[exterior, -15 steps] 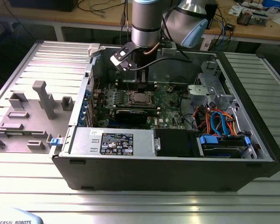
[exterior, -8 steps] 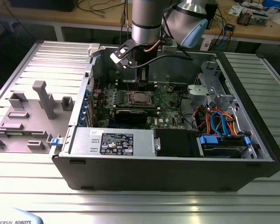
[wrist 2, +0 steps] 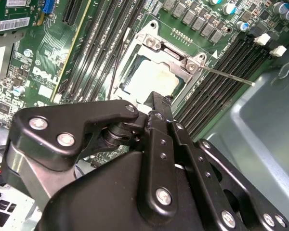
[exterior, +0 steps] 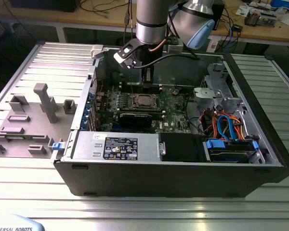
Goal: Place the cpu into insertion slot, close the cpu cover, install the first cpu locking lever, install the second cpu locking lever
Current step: 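Install the first cpu locking lever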
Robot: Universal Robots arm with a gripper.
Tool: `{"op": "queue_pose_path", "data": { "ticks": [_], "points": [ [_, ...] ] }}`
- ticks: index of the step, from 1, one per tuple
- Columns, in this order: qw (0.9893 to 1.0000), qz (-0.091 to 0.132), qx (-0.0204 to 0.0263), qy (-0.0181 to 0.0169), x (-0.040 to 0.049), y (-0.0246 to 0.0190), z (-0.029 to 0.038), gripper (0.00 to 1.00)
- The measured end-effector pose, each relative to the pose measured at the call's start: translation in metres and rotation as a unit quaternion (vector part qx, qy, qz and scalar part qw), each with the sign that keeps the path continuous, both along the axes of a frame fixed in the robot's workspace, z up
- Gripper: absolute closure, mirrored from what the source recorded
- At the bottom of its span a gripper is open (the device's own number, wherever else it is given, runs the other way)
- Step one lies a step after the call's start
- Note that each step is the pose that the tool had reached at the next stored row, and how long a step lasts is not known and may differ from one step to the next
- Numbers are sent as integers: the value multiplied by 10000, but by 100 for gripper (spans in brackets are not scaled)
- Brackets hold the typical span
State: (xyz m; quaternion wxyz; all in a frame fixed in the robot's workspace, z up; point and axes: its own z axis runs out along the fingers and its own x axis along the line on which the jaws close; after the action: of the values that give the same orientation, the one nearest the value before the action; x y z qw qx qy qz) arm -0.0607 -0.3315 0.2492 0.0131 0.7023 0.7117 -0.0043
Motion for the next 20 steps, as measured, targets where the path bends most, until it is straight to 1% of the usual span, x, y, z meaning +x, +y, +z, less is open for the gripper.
{"op": "queue_pose_path", "data": {
  "ticks": [6, 11, 18, 20],
  "points": [
    [10000, 0, 0, 0, 0, 0, 45, 89],
    [10000, 0, 0, 0, 0, 0, 67, 89],
    [10000, 0, 0, 0, 0, 0, 178, 89],
    [10000, 0, 0, 0, 0, 0, 197, 89]
  ]
}}
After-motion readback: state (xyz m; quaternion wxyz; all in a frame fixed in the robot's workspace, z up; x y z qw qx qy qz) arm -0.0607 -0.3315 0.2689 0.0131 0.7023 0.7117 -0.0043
